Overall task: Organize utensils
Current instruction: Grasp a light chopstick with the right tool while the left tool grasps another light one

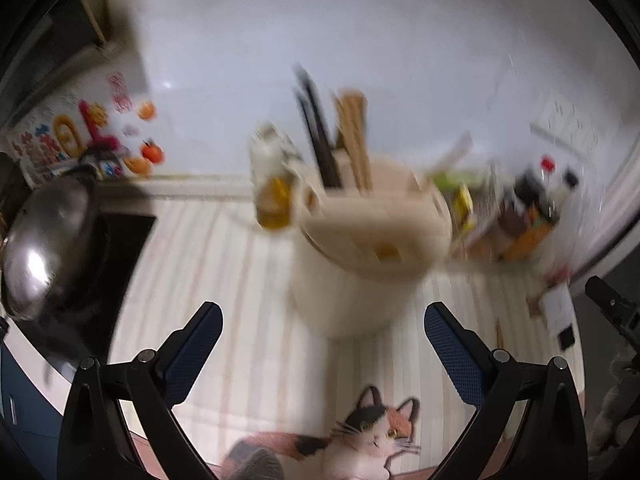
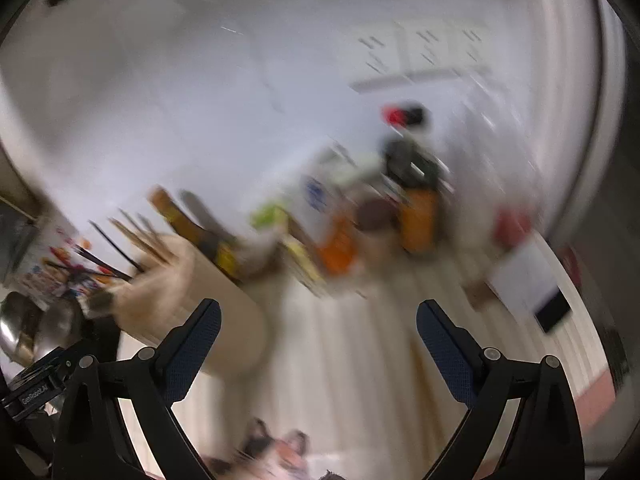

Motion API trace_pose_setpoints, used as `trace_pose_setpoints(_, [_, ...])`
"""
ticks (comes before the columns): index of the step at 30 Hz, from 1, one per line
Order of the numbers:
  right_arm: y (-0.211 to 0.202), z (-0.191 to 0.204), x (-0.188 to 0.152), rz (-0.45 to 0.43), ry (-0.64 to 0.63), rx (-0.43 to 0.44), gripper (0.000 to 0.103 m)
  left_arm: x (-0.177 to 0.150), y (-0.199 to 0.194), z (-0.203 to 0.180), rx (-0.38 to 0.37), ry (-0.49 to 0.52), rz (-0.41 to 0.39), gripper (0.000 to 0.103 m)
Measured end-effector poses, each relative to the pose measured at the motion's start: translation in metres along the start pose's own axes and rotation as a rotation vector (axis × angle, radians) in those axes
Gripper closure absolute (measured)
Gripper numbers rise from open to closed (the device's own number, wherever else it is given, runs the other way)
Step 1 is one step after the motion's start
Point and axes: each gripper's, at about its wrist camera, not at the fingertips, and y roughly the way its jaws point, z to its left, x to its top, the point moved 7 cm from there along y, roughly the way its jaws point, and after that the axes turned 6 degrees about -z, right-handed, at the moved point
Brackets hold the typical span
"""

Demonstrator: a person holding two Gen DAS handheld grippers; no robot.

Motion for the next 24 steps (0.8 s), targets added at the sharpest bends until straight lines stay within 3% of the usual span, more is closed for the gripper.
trace_pose_setpoints(2, [0.008,-0.028,-0.017,0.047,0.025,-0.031,0.006,-0.017,0.012,-0.017,-0.002,0.023,0.04,0.0])
trace_pose_setpoints(3, [0.015,-0.046,-0.026,0.084,0.034,-0.049,0.021,-0.027,0.02,-0.029,-0.006,0.041,0.059,0.0])
trace_pose_setpoints(4, [0.022,-0.058,-0.035,0.117,0.034,-0.063,0.043,-0.036,0.027,-0.039,-0.002,0.058,0.079,0.0])
trace_pose_setpoints(7, [0.046,-0.088,-0.062,0.218,0.039,-0.078,0.059,-0.063,0.046,-0.07,0.005,0.112,0.134,0.0])
trace_pose_setpoints(11, [0.082,-0.109,-0.102,0.354,-0.007,-0.093,0.064,-0.089,0.07,-0.1,0.022,0.176,0.195,0.0])
trace_pose_setpoints(17, [0.121,-0.117,-0.147,0.483,-0.073,-0.11,0.066,-0.118,0.096,-0.124,0.043,0.243,0.27,0.0])
trace_pose_setpoints(18, [0.125,-0.119,-0.153,0.502,-0.087,-0.126,0.071,-0.12,0.099,-0.126,0.047,0.249,0.279,0.0])
trace_pose_setpoints(19, [0.129,-0.122,-0.159,0.513,-0.092,-0.132,0.085,-0.123,0.101,-0.128,0.051,0.254,0.288,0.0])
trace_pose_setpoints(20, [0.129,-0.12,-0.159,0.5,-0.104,-0.135,0.087,-0.125,0.103,-0.13,0.052,0.258,0.295,0.0])
trace_pose_setpoints(21, [0.127,-0.12,-0.158,0.493,-0.136,-0.152,0.095,-0.127,0.104,-0.133,0.055,0.263,0.299,0.0])
trace_pose_setpoints(24, [0.115,-0.132,-0.152,0.467,-0.117,-0.187,0.097,-0.133,0.106,-0.149,0.043,0.281,0.312,0.0])
